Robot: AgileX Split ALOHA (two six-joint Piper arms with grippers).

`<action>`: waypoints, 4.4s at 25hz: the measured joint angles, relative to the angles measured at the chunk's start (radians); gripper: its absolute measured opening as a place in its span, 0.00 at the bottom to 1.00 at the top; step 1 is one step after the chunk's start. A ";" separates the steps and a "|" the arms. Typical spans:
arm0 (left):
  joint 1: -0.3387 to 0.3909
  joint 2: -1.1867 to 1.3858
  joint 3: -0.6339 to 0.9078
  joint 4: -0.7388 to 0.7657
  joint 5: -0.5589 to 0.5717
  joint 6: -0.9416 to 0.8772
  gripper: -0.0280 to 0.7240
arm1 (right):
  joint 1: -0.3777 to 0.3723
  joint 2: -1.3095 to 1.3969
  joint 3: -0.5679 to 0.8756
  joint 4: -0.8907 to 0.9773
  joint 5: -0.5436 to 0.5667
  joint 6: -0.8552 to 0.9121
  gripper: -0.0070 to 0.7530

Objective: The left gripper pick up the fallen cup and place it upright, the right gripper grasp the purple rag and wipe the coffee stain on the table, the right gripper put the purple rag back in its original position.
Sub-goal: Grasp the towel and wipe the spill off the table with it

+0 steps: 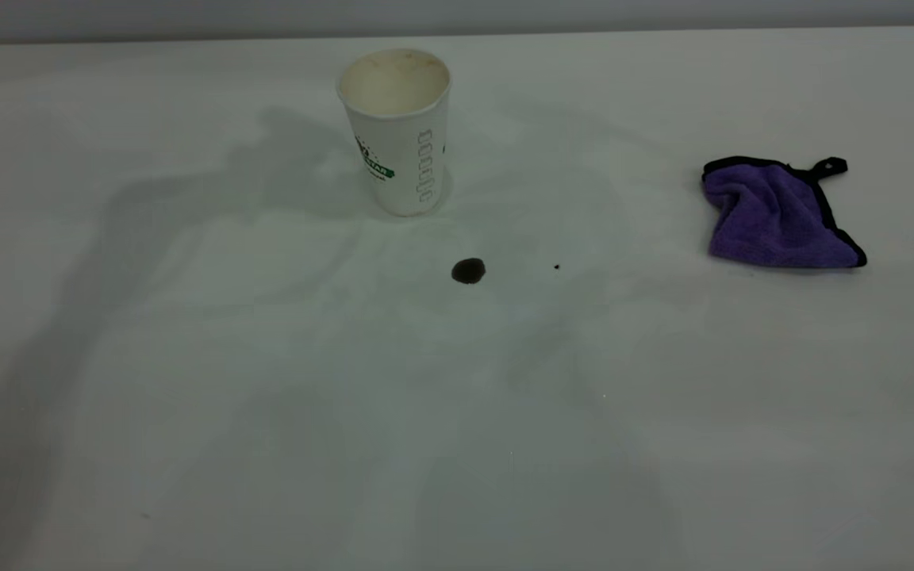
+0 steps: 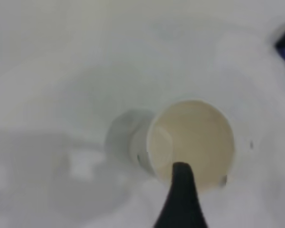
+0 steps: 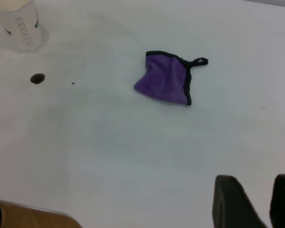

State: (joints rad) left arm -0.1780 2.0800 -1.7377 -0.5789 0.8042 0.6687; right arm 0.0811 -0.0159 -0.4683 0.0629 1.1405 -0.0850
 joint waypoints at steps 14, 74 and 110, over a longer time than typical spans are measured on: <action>0.003 -0.444 0.060 0.552 0.364 -0.428 0.45 | 0.000 0.000 0.000 0.000 0.000 0.000 0.32; 0.213 -2.088 1.243 0.680 0.325 -0.787 0.35 | 0.000 0.000 0.000 0.001 0.000 0.000 0.32; 0.213 -2.088 1.243 0.680 0.325 -0.786 0.35 | 0.000 0.518 -0.263 -0.050 -0.101 0.118 0.66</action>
State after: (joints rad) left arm 0.0353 -0.0079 -0.4950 0.1009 1.1297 -0.1168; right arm 0.0811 0.5022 -0.7311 0.0126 1.0395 0.0325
